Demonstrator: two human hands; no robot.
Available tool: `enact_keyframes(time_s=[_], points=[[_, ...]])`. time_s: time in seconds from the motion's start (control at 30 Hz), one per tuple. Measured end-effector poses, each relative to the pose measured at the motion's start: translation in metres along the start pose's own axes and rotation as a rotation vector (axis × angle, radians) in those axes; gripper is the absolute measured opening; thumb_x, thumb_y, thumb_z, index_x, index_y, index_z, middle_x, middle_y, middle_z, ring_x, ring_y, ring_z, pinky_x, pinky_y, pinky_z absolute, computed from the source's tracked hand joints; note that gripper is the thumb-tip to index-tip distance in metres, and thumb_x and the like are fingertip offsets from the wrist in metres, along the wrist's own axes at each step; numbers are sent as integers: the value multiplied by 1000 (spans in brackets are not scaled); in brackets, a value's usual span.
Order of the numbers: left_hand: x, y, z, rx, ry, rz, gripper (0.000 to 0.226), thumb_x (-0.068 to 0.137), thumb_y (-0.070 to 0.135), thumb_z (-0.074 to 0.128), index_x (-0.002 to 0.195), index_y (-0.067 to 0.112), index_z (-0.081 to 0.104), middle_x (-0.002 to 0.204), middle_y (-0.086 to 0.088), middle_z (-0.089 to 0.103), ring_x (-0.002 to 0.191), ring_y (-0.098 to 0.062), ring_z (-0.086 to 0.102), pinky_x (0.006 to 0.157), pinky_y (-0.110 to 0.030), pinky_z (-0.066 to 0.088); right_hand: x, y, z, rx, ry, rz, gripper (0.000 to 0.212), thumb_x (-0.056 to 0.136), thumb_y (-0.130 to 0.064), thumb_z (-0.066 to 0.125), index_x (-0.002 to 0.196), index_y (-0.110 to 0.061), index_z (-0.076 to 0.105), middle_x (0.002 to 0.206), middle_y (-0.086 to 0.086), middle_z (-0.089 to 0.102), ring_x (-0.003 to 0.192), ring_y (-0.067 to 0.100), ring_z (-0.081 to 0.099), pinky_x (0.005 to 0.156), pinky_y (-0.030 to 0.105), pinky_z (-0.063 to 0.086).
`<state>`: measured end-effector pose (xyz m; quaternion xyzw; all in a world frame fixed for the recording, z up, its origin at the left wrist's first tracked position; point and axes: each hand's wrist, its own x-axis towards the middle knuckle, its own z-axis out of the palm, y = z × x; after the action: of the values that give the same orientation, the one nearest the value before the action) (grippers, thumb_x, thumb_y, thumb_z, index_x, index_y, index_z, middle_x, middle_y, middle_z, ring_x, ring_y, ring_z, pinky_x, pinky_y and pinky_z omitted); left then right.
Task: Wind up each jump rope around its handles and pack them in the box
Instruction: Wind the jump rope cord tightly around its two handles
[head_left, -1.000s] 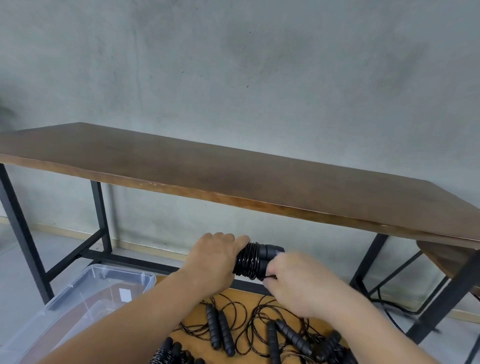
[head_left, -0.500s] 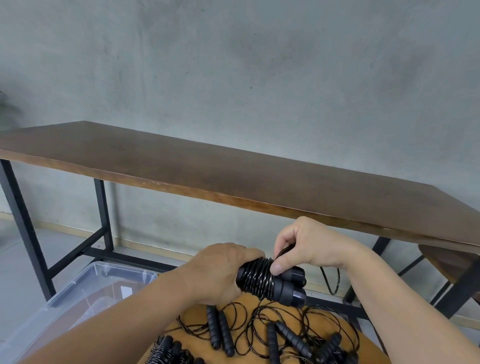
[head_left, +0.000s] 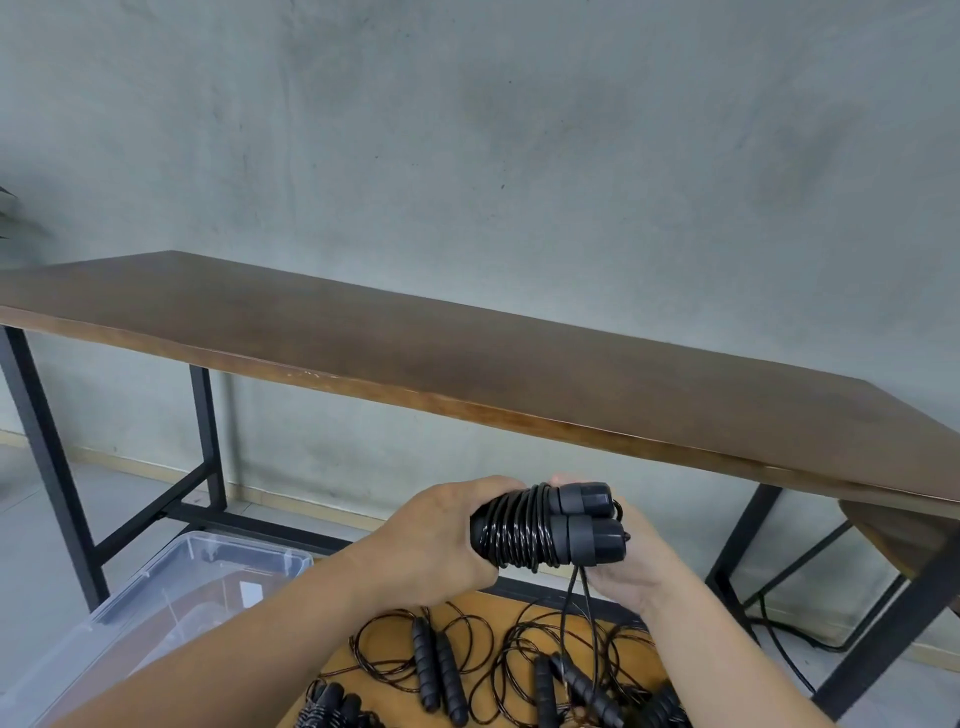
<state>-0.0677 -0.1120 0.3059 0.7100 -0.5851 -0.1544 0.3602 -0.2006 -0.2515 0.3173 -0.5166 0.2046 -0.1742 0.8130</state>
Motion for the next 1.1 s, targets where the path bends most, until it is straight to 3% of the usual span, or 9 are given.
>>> enact_keyframes(time_s=[0.1,0.2,0.37,0.53,0.63,0.73,0.9,1.0,1.1], points=[[2,-3,1,-19,39,-14,60,76,4,68,121,40,54,89,4,63,79,-10,61,66,-24,52,5,19,-6,-79,82,-56,40,97,-3,43,67,-9,69,63,3,53,54,11,43,50,23,33],[6,-6,-1,-16,96,-40,60,75,3,67,121,39,54,86,6,63,75,-8,59,63,-21,51,5,31,-5,-145,99,-84,27,101,-3,37,80,-6,53,61,2,38,51,8,27,48,22,21],[15,-12,-6,142,214,-84,51,79,5,63,117,36,52,85,8,62,78,-10,59,66,-24,50,-11,44,7,-352,117,-54,27,105,-21,43,106,-8,68,68,2,44,51,10,29,46,22,25],[18,-27,0,356,273,-141,43,82,15,61,116,37,49,88,11,61,80,-12,59,71,-33,55,-23,45,19,-683,150,0,22,104,-19,43,109,-16,64,63,-2,46,46,8,33,45,21,27],[17,-32,2,476,289,-147,43,84,18,59,120,37,46,94,10,61,85,-13,58,74,-34,54,-31,38,20,-1055,127,-20,29,102,-29,44,104,-12,67,65,-3,50,55,10,43,56,27,36],[16,-34,5,658,254,-144,51,87,20,58,131,37,37,103,7,60,93,-16,57,81,-32,51,-42,24,25,-1380,92,-70,31,103,-36,41,93,-19,65,71,-6,55,63,9,50,60,25,40],[15,-31,13,840,179,-94,51,90,23,56,134,35,33,109,3,58,98,-19,55,85,-32,47,-46,-5,30,-1869,25,-201,27,103,-30,40,91,-19,62,85,-3,61,76,13,59,62,26,46],[13,-29,18,874,109,-62,51,90,22,57,134,34,34,109,2,57,99,-20,54,85,-33,45,-45,-24,36,-1990,-91,-209,23,100,-31,49,82,-20,59,75,-5,58,67,9,53,55,21,41],[8,-25,22,839,49,-2,53,89,22,58,135,35,34,108,4,58,100,-19,53,85,-32,43,-35,-43,39,-2074,-209,-220,22,94,-36,59,89,-20,73,79,-5,69,73,11,63,67,27,54]])
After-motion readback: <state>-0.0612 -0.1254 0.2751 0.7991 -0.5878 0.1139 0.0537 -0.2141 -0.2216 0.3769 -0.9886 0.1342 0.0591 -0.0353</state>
